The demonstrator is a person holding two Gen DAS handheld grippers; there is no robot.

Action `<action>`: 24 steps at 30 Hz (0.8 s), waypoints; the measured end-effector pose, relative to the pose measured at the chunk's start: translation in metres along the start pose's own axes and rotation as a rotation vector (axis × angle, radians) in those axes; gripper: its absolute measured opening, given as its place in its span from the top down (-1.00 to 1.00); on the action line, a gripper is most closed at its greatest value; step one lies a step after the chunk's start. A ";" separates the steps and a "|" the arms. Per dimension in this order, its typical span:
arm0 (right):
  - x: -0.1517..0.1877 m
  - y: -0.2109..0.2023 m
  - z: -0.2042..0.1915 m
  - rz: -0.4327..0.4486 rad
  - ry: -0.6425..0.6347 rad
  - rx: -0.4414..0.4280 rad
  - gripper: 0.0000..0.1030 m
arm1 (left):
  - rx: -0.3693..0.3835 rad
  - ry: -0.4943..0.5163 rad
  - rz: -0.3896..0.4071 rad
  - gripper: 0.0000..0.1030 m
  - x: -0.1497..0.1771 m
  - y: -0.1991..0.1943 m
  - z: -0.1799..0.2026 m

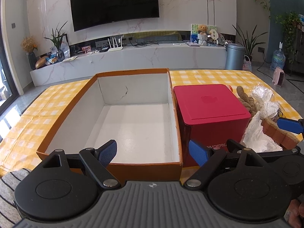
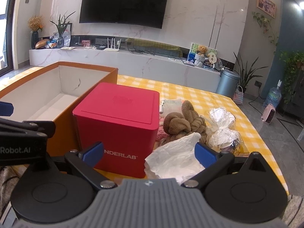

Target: Organize soft objects

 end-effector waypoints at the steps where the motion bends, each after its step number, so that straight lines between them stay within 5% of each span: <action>1: 0.000 0.000 0.000 -0.001 -0.001 0.001 -0.93 | 0.003 -0.001 -0.003 -0.95 0.000 0.000 0.000; 17: 0.003 0.003 0.001 -0.022 -0.012 -0.014 -0.93 | 0.022 0.033 -0.009 -0.95 0.000 0.004 0.006; 24: -0.004 0.000 0.025 0.000 0.003 0.029 -0.94 | 0.064 0.011 0.058 -0.95 -0.016 -0.005 0.007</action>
Point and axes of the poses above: each gripper's, at about its wrist camera, not at the fingertips, and y roughly the way its jaws point, z to its right, x to its underside, the point moved 7 cm from there along y, roughly the way its jaws point, and after that the axes turned 4 degrees about z, right-handed, at the moved point
